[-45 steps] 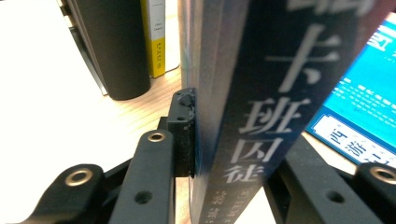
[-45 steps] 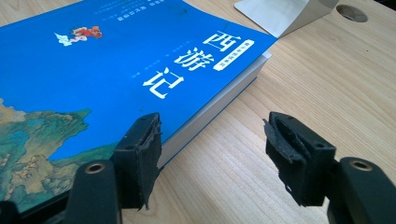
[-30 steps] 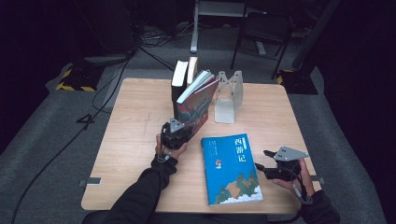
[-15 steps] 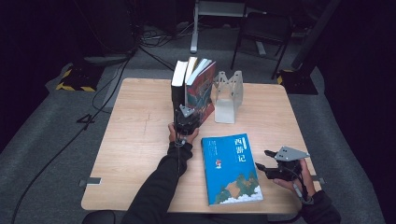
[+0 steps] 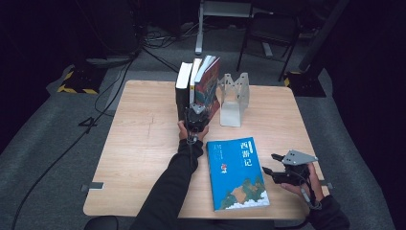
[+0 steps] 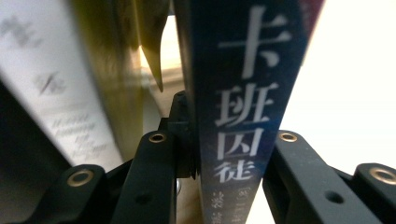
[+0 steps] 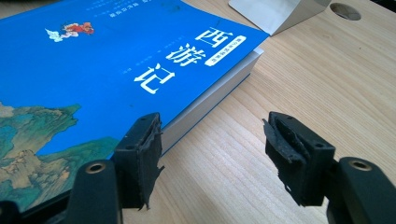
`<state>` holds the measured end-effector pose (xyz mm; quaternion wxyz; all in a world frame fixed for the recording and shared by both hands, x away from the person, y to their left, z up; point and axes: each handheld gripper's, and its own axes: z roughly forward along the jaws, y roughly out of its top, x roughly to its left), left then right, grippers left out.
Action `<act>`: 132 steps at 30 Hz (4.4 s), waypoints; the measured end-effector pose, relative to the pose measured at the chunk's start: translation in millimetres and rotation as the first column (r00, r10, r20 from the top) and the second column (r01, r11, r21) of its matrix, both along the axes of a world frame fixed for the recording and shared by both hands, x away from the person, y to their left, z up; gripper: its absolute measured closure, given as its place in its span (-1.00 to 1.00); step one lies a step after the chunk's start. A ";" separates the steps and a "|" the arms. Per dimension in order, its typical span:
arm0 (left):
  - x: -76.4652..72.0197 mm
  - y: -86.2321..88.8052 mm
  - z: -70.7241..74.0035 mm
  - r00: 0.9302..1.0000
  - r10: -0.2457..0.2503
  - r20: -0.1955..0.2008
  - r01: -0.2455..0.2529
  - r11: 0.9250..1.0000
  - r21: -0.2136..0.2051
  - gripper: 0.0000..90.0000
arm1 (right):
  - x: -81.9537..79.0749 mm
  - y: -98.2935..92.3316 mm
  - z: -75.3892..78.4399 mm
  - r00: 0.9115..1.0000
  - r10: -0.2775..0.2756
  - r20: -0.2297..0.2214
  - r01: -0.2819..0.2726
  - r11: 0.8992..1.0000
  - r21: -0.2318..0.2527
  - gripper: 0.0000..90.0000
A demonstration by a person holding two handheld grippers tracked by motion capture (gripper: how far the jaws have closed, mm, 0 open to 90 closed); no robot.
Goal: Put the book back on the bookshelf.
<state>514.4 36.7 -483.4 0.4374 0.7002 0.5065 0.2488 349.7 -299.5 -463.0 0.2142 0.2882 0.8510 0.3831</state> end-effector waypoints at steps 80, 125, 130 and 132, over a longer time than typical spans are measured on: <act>-29.2 11.2 22.6 0.976 -0.215 0.033 0.209 0.969 0.133 0.44 | -1.9 2.5 0.5 1.000 0.017 -0.005 -0.017 1.000 -0.002 -0.21; -154.3 69.8 12.6 0.791 -0.588 -0.172 0.611 0.741 0.278 -0.20 | -20.7 1.9 -1.9 0.997 0.070 -0.043 -0.070 0.998 0.007 -0.25; -180.4 71.4 6.2 0.761 -0.620 -0.189 0.648 0.718 0.254 -0.25 | -35.3 -3.1 -2.5 0.991 0.107 -0.078 -0.106 0.994 0.020 -0.30; -188.8 73.5 4.6 0.756 -0.622 -0.204 0.655 0.712 0.255 -0.27 | -41.3 -5.5 -4.0 0.989 0.114 -0.096 -0.112 0.993 0.027 -0.32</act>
